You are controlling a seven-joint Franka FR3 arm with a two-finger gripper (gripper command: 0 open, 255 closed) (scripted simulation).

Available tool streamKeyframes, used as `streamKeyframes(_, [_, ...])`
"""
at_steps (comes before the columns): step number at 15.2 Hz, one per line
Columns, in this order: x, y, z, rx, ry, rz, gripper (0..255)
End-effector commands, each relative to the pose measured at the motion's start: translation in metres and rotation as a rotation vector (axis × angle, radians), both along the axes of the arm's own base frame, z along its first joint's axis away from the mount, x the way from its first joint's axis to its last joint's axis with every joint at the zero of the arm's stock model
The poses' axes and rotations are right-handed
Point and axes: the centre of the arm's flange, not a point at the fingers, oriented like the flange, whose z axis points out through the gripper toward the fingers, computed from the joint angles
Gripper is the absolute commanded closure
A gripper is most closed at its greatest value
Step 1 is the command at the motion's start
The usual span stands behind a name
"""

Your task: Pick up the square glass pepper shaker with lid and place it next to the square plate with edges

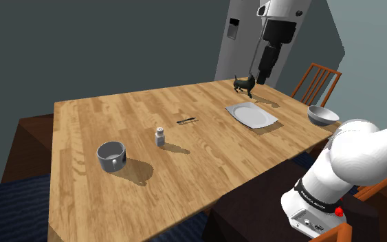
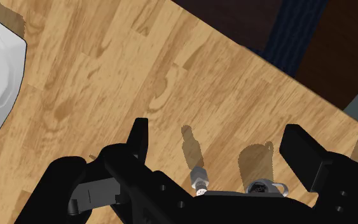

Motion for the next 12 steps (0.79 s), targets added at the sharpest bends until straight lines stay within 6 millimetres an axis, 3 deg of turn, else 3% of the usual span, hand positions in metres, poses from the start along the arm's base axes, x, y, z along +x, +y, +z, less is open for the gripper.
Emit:
streamKeyframes(1, [0.000,0.000,0.000,0.000,0.000,0.000,0])
streamKeyframes(12, [0.087,0.052,-0.099,-0.017,-0.040,-0.060,0])
